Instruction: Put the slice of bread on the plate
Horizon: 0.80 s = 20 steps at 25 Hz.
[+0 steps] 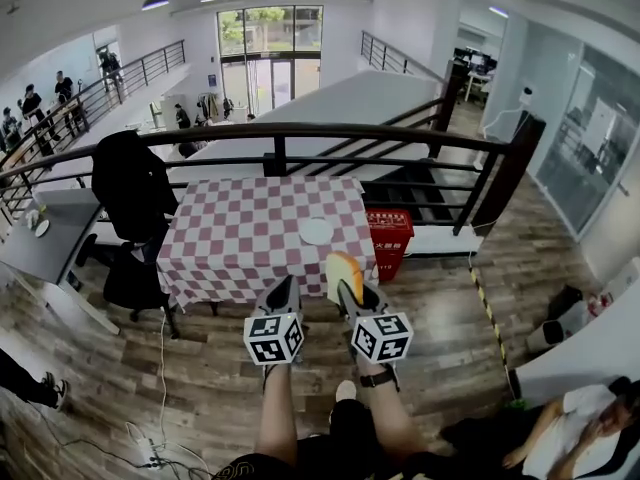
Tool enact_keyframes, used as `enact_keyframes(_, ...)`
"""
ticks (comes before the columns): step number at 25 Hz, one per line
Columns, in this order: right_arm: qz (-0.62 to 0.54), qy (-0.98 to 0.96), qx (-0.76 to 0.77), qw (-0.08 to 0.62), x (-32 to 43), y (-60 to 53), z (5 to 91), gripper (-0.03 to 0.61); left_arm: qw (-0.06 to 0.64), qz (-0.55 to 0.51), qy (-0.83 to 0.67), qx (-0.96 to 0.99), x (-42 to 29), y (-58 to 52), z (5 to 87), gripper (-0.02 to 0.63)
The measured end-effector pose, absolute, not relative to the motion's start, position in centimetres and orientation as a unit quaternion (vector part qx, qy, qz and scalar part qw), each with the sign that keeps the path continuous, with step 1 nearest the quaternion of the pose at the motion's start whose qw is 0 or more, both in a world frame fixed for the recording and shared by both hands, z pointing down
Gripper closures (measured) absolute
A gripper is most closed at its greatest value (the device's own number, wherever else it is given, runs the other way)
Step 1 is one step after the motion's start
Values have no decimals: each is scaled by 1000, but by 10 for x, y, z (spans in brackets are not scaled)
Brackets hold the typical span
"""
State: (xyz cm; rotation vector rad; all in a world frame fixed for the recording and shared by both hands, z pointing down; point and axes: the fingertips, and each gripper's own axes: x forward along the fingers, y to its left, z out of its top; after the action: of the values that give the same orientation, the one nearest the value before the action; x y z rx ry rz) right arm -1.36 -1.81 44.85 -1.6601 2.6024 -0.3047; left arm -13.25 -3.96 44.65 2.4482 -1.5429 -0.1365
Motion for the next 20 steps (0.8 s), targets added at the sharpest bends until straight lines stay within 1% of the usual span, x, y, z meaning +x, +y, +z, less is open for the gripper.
enact_keyframes(3,-103,839,-534,19,-9,-60,457,482,124,-39,-527,840,-124,-77,456,597)
enact_keyframes(11,-127,841,-524,52,9,-215,455,482,102,-17,-527,844,-89,-215,455,597)
enact_keyframes(16,-106,859,-498,58,15,-300,437,482,95,-37,-543,833,-74,-301,444,597)
enact_keyframes(20,-87,860,-498,66,43,-357,438,482,93,-44,-558,823,-69,-356,449,597)
